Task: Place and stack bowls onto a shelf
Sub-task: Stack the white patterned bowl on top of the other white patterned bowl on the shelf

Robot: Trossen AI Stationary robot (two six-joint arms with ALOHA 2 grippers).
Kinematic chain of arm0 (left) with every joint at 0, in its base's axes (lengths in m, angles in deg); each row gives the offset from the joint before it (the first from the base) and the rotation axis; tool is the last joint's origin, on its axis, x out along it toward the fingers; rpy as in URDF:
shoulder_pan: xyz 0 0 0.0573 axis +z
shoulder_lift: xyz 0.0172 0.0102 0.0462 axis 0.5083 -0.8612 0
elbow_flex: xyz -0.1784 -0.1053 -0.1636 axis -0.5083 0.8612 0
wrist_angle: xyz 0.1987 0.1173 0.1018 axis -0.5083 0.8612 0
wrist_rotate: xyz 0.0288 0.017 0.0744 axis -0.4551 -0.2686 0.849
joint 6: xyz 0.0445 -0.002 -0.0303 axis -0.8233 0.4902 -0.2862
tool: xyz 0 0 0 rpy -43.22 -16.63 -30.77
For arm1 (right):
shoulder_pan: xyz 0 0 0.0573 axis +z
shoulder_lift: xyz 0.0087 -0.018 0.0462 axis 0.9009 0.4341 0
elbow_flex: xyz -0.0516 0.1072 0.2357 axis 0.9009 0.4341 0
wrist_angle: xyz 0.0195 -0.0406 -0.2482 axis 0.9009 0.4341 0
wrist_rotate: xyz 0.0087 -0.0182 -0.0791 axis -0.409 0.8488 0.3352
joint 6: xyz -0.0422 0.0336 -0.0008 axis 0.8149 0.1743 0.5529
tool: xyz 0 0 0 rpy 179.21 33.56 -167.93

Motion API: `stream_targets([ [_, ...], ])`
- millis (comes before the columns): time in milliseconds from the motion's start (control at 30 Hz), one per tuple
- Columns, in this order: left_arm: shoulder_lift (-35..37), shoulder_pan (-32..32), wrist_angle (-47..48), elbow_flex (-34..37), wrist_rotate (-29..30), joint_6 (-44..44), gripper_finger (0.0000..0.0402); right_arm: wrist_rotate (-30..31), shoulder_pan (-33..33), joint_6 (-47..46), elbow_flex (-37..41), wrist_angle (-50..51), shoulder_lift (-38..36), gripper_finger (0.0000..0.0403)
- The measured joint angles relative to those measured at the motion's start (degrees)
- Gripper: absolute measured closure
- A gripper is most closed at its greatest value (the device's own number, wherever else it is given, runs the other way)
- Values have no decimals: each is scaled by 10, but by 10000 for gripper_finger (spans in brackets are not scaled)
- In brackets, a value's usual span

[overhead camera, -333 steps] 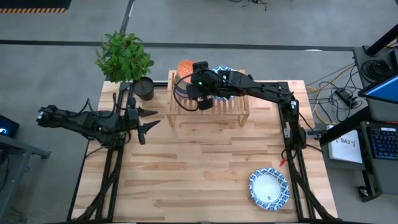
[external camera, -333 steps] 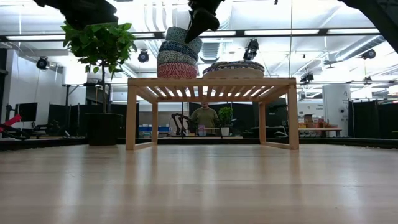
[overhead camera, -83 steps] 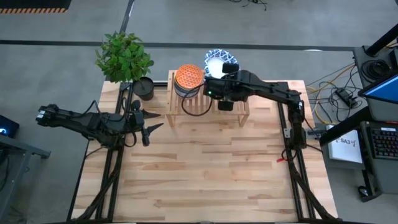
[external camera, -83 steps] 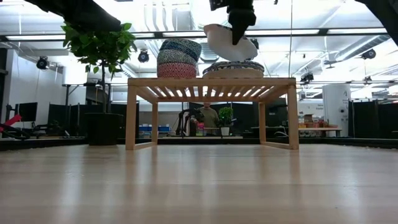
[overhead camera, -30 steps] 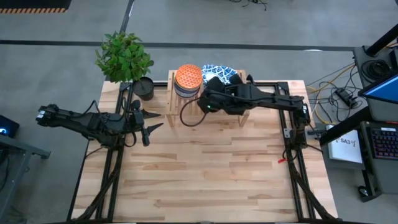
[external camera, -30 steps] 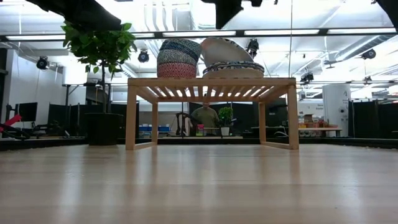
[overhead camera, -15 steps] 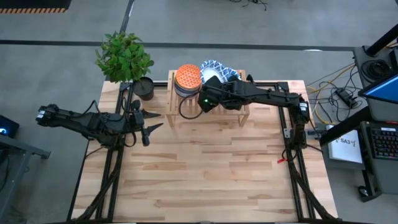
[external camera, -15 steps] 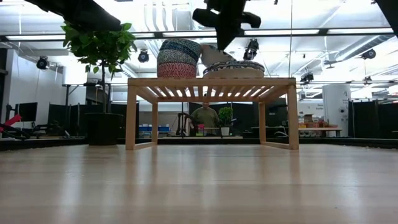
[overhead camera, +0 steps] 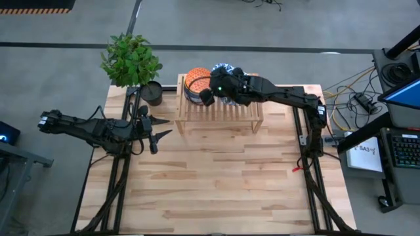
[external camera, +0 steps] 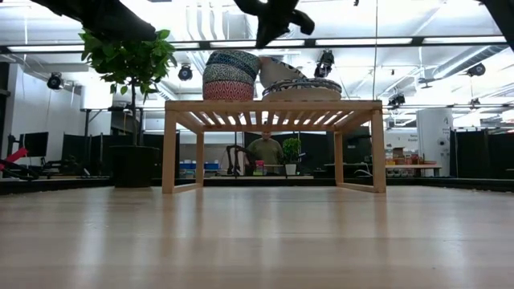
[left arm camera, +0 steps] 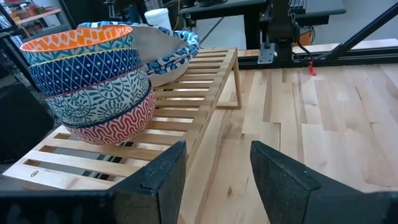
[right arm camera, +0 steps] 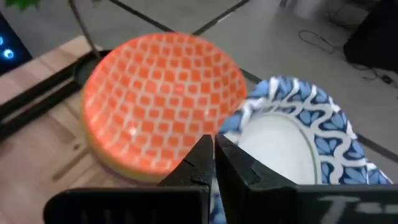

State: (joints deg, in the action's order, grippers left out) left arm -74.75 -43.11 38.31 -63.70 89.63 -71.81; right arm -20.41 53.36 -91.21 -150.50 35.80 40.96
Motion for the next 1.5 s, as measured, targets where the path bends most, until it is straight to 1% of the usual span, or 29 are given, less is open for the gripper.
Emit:
stream_targets([
  [167, 2, 0, 8, 0, 0, 2, 239, -10, -15, -7, 6, 6, 1, 394],
  [300, 5, 0, 9, 0, 0, 2, 239, -38, -18, -17, 20, 5, 1, 394],
  [400, 8, 0, 10, 0, 0, 2, 239, -41, -18, -23, 30, 5, 1, 394],
  [533, 9, 0, 11, 0, 0, 2, 239, -32, -18, -24, 35, 6, 2, 394],
  [600, 9, 0, 17, 0, 0, 5, 239, -15, -18, -24, 35, 7, 2, 394],
  [733, 10, 0, 32, 0, 0, 6, 239, -2, -19, -24, 22, 18, 2, 394],
  [867, 11, 0, 49, 0, 0, 16, 239, -11, -19, -24, -6, 70, 1, 394],
  [900, 11, 0, 53, 0, 0, 17, 239, -20, -19, -23, -12, 86, 0, 394],
  [967, 13, 0, 59, 0, 0, 19, 239, -60, -21, -24, -23, 111, 0, 391],
  [1067, 14, 0, 58, 0, 0, 19, 239, -136, -23, -23, -31, 132, 0, 372],
  [1133, 16, 0, 58, 0, 0, 17, 239, -155, -23, -23, -31, 136, 0, 350],
  [1367, 17, 0, 60, 0, 22, 15, 239, -154, -26, -13, -31, 153, 0, 261],
  [1500, 17, 0, 60, 0, 22, 15, 239, -145, -20, 16, -22, 154, 0, 229],
])
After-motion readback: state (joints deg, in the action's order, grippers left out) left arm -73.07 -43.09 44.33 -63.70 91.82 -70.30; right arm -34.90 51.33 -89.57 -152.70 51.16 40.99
